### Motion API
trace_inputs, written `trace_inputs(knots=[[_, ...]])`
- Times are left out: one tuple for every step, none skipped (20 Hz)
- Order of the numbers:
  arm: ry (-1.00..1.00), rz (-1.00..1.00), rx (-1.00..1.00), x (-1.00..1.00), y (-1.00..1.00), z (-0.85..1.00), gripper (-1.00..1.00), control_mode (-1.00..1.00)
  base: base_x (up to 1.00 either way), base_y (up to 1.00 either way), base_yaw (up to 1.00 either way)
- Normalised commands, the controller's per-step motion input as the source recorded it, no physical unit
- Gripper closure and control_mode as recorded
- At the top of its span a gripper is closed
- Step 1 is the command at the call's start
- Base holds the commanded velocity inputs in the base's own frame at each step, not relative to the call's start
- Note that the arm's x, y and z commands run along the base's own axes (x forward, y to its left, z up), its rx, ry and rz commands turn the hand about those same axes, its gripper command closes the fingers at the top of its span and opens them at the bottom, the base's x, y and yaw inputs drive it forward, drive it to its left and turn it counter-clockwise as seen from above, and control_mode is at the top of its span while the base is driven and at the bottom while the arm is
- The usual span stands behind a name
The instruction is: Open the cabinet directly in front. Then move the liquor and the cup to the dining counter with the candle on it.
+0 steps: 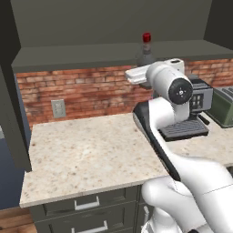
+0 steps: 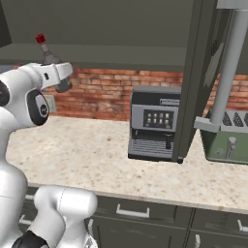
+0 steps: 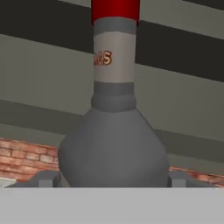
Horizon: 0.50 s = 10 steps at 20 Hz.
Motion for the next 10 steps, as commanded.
trace_inputs(knots=[[0.20,-0.07,0.00,-1.00,-0.32,-1.00,1.00,-1.00,0.00,0.00,0.00],[0.23,-0.07,0.00,-1.00,-0.21,-1.00,1.00,-1.00,0.00,0.00,0.00],[0.27,-0.09,0.00,-1.00,-0.16,-1.00,1.00,-1.00,0.00,0.00,0.00],[0.29,-0.10,0.00,-1.00,-0.11,-1.00,1.00,-1.00,0.00,0.00,0.00],[0.29,-0.11,-0.01,-1.00,-0.07,-1.00,1.00,-1.00,0.00,0.00,0.00],[0.13,-0.11,-0.05,-1.00,0.00,-0.81,1.00,-1.00,0.00,0.00,0.00],[0.02,-0.11,-0.03,-0.94,0.00,-0.59,1.00,-1.00,0.00,0.00,0.00],[0.00,-0.11,0.00,-0.83,0.00,-0.41,1.00,-1.00,0.00,0.00,0.00],[-0.01,-0.12,0.00,-0.74,0.00,-0.25,1.00,-1.00,0.00,0.00,0.00],[-0.04,-0.12,0.00,-0.58,0.00,-0.09,1.00,-1.00,0.00,0.00,0.00]])
